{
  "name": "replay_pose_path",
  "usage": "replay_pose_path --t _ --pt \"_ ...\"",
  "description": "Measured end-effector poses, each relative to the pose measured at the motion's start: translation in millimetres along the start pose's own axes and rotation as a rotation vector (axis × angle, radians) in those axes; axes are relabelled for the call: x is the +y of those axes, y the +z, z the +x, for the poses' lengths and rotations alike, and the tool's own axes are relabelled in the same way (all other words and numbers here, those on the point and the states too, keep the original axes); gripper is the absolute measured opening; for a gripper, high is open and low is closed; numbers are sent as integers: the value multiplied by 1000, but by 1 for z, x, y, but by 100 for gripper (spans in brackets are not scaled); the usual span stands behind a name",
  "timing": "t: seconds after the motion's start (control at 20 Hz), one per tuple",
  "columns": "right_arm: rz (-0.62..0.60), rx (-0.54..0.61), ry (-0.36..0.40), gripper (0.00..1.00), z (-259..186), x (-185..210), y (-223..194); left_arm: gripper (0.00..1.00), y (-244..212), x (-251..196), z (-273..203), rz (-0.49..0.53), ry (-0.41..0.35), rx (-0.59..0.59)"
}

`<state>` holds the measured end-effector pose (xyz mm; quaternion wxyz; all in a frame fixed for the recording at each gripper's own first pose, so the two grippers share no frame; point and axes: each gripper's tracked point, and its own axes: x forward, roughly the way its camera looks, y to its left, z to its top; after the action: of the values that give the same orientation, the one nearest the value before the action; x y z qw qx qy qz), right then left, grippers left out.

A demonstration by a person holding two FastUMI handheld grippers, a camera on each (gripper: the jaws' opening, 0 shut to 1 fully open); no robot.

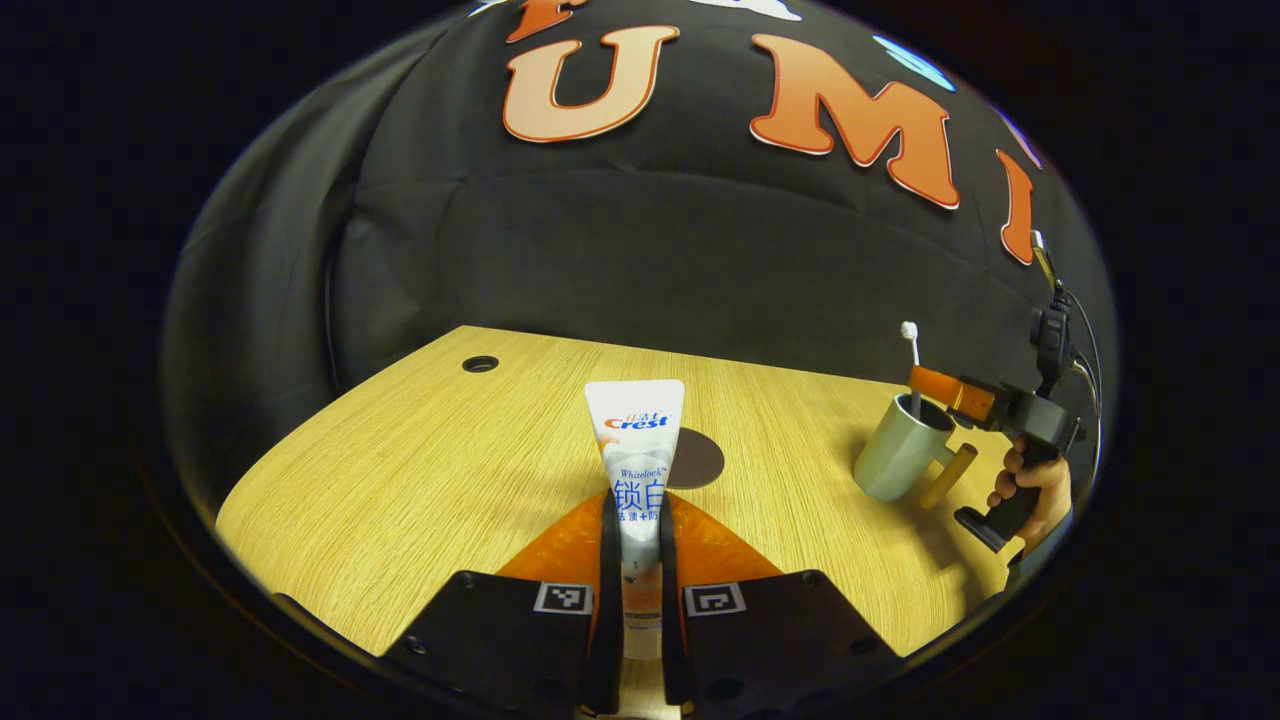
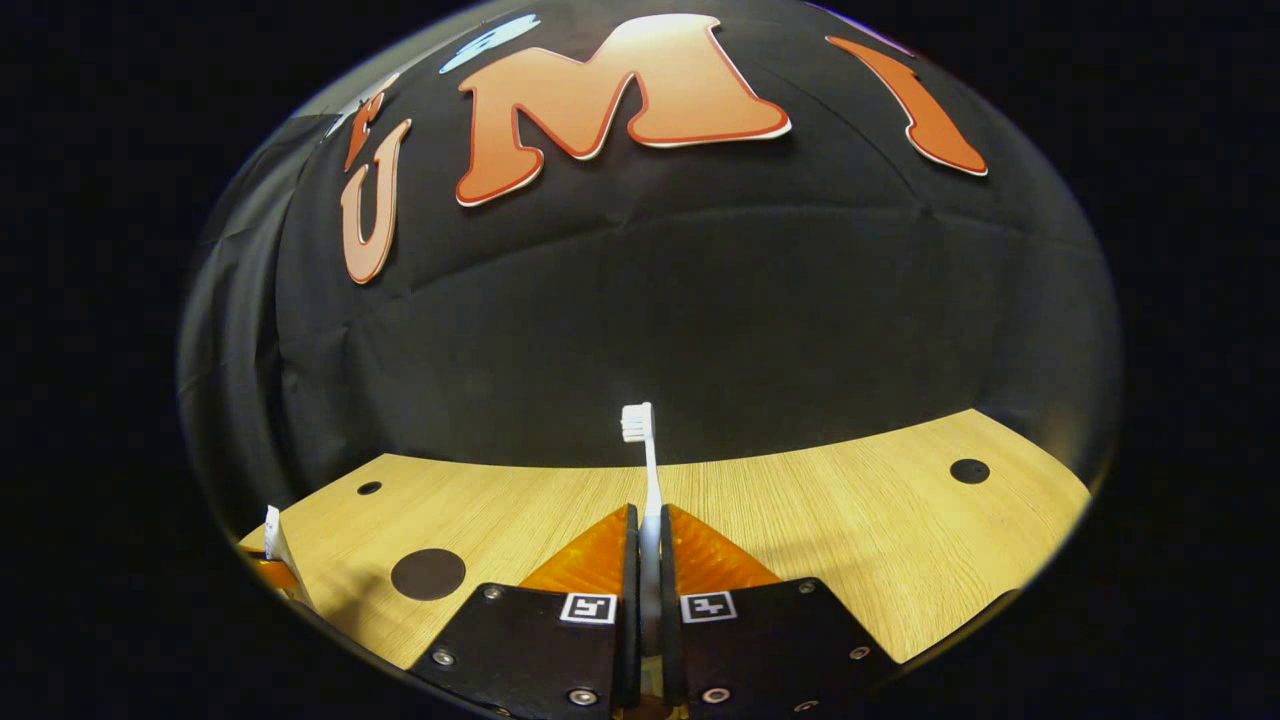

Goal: Put the toothbrush and toothpaste on the desktop into the cup, then pick up the cup and place it on the coaster on the desktop.

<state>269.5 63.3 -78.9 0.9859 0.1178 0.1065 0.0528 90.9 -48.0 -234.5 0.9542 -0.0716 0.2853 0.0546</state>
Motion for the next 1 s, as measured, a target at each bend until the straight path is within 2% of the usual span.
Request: replay_pose_path --t 0.1,0.15,0.3,0.35,0.45,0.55,0.65,1.0 --pt "-18 25 -16 11 -3 -5 -4 20 1 -1 0 1 -9 -3" --pt "-24 41 -26 18 -7 -8 -6 20 3 -2 1 -1 -15 -7" --pt "-15 52 -12 47 -16 -6 -4 20 8 -3 -2 -14 -48 -20" --pt "-15 49 -7 62 -22 -5 0 20 10 -3 -3 -13 -55 -22" --pt "-28 31 -8 71 -31 -6 7 20 11 -8 5 -5 -61 -32" --pt "-44 21 -2 87 -44 -7 11 20 16 -14 5 -2 -75 -47" --pt "-55 12 2 93 -55 -8 14 20 24 -24 0 -1 -96 -69" --pt "-36 -1 28 96 -95 -14 23 19 55 -59 1 13 -180 -156"
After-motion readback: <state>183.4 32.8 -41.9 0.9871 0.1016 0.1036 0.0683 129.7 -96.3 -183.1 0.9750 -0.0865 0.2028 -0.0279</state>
